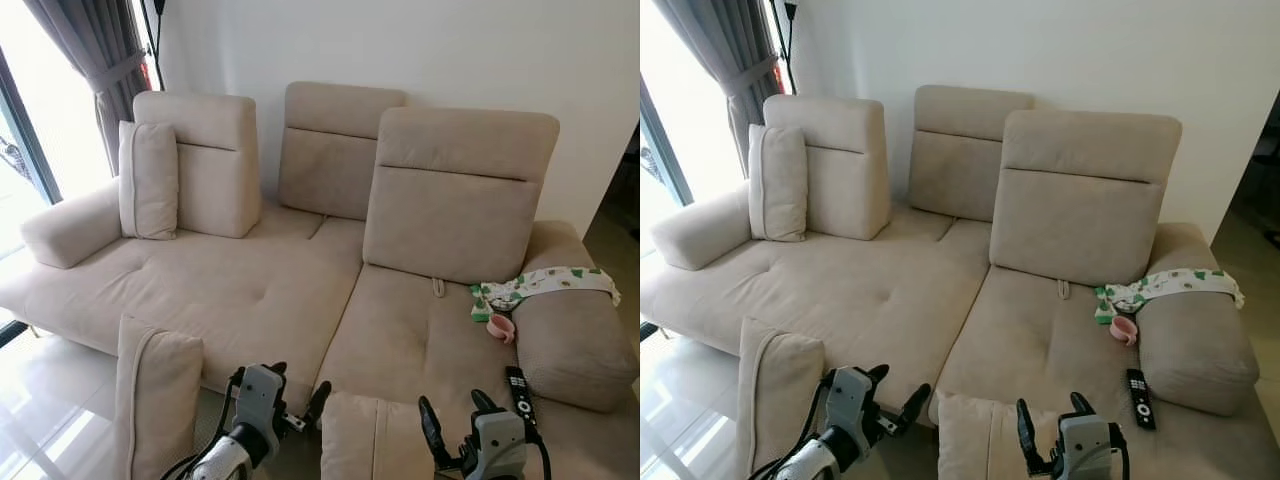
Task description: Move the pillow to the sofa from floor
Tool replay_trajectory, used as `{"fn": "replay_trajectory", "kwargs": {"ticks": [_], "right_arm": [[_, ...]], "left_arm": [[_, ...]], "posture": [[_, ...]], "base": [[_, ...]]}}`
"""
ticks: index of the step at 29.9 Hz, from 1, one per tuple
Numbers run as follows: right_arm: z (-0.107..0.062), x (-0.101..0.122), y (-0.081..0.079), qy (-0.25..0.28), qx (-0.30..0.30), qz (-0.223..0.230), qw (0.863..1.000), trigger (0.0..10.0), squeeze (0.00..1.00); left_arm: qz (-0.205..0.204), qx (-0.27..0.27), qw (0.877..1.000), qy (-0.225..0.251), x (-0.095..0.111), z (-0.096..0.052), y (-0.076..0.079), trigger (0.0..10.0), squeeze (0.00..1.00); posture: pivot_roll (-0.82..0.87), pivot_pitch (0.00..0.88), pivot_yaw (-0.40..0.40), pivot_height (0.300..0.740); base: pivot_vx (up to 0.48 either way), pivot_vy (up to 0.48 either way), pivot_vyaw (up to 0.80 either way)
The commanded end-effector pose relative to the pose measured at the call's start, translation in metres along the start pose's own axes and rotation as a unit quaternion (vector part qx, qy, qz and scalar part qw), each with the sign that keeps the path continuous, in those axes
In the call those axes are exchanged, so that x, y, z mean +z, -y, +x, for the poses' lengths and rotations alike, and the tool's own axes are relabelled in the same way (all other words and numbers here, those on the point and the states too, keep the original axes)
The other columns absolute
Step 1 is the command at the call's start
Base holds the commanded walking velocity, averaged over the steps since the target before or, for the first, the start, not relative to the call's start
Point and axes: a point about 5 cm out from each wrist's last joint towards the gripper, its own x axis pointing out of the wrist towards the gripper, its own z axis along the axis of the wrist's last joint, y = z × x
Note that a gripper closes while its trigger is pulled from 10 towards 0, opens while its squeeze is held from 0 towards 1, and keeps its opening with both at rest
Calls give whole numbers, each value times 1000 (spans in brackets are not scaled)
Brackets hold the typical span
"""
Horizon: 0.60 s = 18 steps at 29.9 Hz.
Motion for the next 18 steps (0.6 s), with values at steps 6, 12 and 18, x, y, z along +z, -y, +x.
{"fn": "replay_trajectory", "kwargs": {"ticks": [6,12,18], "right_arm": [[1,0,-1,2,3,2,1000,10000,0],[1,0,-1,3,4,1,1000,10000,0],[2,1,1,4,4,-2,1000,10000,0]], "left_arm": [[-5,-3,1000,7,-1,-3,1,10000,0],[-5,-7,1000,9,-1,-2,2,10000,0],[-4,-11,1000,11,0,-2,3,10000,0]], "posture": [[78,0,33,740],[76,0,33,740],[73,0,30,740]], "base": [[0,0,0],[0,0,0],[0,0,0]]}}
